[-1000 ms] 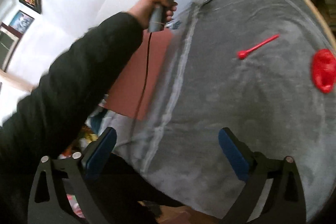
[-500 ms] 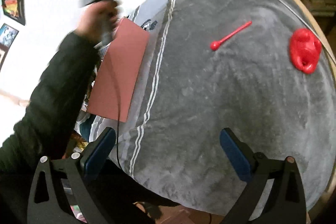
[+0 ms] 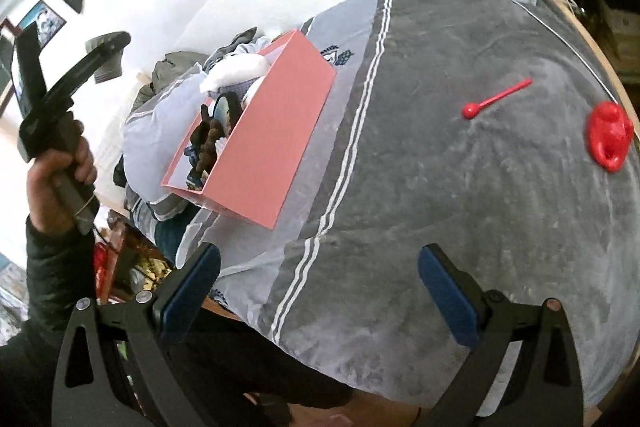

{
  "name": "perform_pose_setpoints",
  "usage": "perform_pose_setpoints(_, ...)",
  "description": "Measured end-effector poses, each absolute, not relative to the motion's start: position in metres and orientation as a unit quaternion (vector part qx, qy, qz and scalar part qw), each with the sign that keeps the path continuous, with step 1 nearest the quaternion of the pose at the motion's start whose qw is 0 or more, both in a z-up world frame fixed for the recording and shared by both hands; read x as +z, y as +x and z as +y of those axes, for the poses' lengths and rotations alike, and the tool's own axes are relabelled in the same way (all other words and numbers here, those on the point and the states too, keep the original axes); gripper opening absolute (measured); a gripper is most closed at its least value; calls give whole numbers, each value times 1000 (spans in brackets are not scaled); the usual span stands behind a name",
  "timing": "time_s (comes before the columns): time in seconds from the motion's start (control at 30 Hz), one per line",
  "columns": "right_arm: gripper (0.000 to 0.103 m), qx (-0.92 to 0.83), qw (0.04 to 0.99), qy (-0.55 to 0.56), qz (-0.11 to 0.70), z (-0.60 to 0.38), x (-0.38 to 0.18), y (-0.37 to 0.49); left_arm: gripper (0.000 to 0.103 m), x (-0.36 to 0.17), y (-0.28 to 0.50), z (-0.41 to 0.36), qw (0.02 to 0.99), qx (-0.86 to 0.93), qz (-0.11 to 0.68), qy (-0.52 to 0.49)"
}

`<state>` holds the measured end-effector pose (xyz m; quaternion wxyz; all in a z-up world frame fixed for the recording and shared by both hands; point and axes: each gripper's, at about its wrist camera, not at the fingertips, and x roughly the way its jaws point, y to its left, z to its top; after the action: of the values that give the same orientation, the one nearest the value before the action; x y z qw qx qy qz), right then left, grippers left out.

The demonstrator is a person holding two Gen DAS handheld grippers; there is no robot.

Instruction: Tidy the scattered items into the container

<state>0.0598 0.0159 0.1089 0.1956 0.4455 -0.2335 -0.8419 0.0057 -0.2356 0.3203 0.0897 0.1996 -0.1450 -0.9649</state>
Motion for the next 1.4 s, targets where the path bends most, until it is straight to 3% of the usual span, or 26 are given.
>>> perform_pose_setpoints(0.1, 100, -851, 188, 441, -211, 7, 110, 62, 56, 315, 1, -237, 82, -965, -134, 212)
perform_pose_setpoints(0.17, 100, -860, 178, 438, -192, 3, 110, 62, 75, 312, -6, -246, 82, -962, -112, 235)
perform_pose_setpoints(0.2, 100, -863, 173, 437, -186, 2, 110, 62, 95, 311, -12, -252, 84, -961, -94, 246)
perform_pose_setpoints(0.23, 100, -864, 169, 437, -182, 2, 110, 61, 103, 311, -14, -261, 84, -961, -72, 254)
perform_pose_setpoints(0.33, 100, -864, 158, 438, -191, 9, 107, 58, 103, 309, -15, -287, 84, -962, -16, 258)
perform_pose_setpoints(0.57, 100, -857, 162, 442, -209, 17, 105, 52, 103, 268, -11, -350, 106, -946, 12, 307)
perform_pose_setpoints(0.83, 100, -852, 179, 454, -189, -1, 102, 50, 103, 187, -61, -397, 56, -896, 150, 414)
perform_pose_setpoints(0.97, 100, -857, 163, 443, -207, 8, 105, 66, 103, 164, -83, -399, 96, -863, 226, 441)
perform_pose_setpoints(1.03, 100, -863, 143, 434, -217, 23, 107, 79, 103, 170, -71, -389, 115, -869, 253, 408)
perform_pose_setpoints(1.17, 100, -873, 45, 425, -236, 85, 106, 99, 103, 199, -31, -326, 100, -920, 208, 319)
perform_pose_setpoints(1.3, 100, -850, -33, 414, -325, 156, 92, 105, 103, 197, -34, -212, -82, -917, 112, 373)
perform_pose_setpoints(1.4, 100, -811, -49, 432, -391, 182, 66, 103, 103, 154, -31, -118, -158, -871, -9, 465)
